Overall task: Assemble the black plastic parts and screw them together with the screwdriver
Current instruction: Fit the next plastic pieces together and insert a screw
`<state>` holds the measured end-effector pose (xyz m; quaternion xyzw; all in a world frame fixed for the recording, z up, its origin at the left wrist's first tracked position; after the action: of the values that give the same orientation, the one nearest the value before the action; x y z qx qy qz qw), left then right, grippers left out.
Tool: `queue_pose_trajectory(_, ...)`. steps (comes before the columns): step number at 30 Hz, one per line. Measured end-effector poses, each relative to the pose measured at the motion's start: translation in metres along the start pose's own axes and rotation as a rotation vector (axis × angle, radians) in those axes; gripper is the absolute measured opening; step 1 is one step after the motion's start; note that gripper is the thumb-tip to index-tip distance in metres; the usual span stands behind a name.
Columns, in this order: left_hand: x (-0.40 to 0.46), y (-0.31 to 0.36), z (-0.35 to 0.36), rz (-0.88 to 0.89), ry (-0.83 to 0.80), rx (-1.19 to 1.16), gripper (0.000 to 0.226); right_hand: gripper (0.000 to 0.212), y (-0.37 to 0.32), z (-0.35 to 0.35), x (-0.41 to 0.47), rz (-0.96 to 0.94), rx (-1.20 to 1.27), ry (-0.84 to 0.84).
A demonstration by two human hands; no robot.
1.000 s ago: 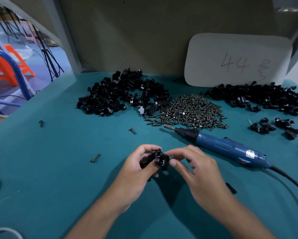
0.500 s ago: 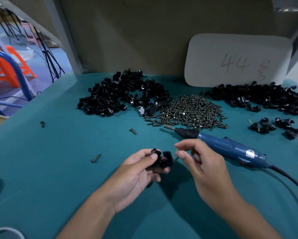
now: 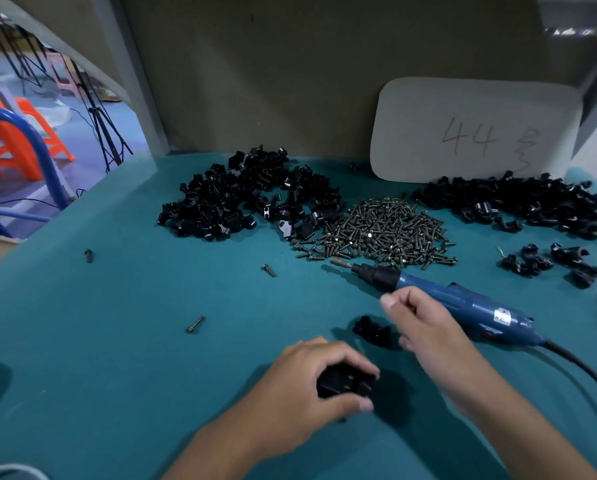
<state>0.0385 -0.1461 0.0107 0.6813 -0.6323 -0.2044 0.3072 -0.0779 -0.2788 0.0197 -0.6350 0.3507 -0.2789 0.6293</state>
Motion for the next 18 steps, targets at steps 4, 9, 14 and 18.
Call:
queue_pose_trajectory(4,0.000,0.015,0.013,0.140,-0.056,0.198,0.041,0.031,0.007,0.004,-0.002,-0.173,-0.708,-0.088)
queue_pose_trajectory(9,-0.004,0.002,-0.014,-0.010,0.100,0.139,0.047,0.022,0.017,0.006,0.002,-0.139,-0.837,-0.123)
queue_pose_trajectory(14,-0.006,-0.035,-0.083,-0.235,0.466,0.001,0.018,0.051,0.004,0.003,0.001,-0.135,-0.726,-0.050)
queue_pose_trajectory(18,0.025,-0.091,-0.145,-0.489,0.668,0.259,0.018,0.036,0.000,0.006,0.002,-0.125,-0.733,-0.078)
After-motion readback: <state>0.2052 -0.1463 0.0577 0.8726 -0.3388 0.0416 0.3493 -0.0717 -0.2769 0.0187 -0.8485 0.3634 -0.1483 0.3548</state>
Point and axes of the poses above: each hand's wrist, its own x-axis towards the middle knuckle, its own z-axis out of the palm, y = z × x, the point moved 7 cm from there along x, towards the middle knuckle, and after that the axes turned 13 degrees about x, right-handed, at the moved point
